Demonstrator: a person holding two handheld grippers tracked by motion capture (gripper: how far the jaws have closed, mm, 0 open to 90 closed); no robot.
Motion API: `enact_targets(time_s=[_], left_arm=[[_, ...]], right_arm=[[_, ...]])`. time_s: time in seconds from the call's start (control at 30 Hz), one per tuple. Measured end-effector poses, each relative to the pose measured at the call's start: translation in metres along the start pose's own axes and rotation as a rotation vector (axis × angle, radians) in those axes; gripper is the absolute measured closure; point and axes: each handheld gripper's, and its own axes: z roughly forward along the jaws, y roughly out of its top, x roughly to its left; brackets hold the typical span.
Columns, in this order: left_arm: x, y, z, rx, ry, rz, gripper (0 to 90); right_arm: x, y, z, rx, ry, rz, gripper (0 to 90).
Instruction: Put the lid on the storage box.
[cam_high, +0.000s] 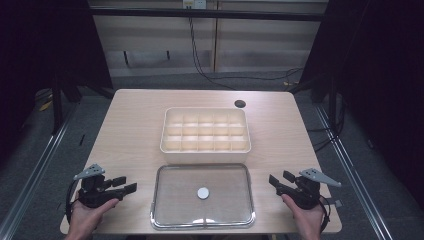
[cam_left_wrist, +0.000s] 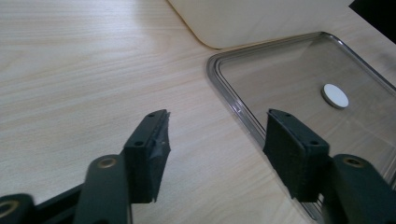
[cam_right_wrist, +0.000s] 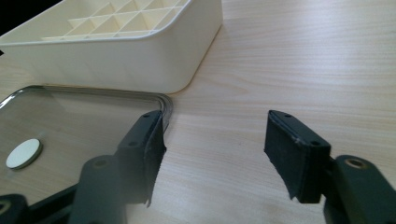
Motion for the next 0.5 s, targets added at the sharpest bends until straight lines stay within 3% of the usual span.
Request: enact_targets(time_s=[0.1,0.2,0.27,0.33,0.43,0.5], left_arm=[[0.000,0.001,0.001,0.017,-0.004,0.035,46.4],[-0.004,0.000,0.001,0.021,0.002,0.100,48.2],[-0.006,0.000,0.001,0.004,-0.005,0.093,48.2],[-0.007,0.000,0.002,-0.010,-0.017,0.117,49.4],[-0.011,-0.001,0.006,-0.013,-0.041,0.160,53.0],[-0.014,0.001,0.008,0.026,-0.037,0.162,50.6]], right_arm=[[0.000,-0.002,-0.002,-0.024,-0.014,-0.012,43.2],[0.000,-0.002,-0.002,0.008,-0.013,-0.017,49.5],[0.002,-0.002,-0.002,0.020,-0.021,-0.024,49.2],[0.005,-0.001,-0.002,0.028,-0.013,-0.029,52.9],[0.011,0.001,-0.003,0.060,0.009,-0.034,47.3],[0.014,0.004,-0.003,0.082,0.032,-0.029,40.5]])
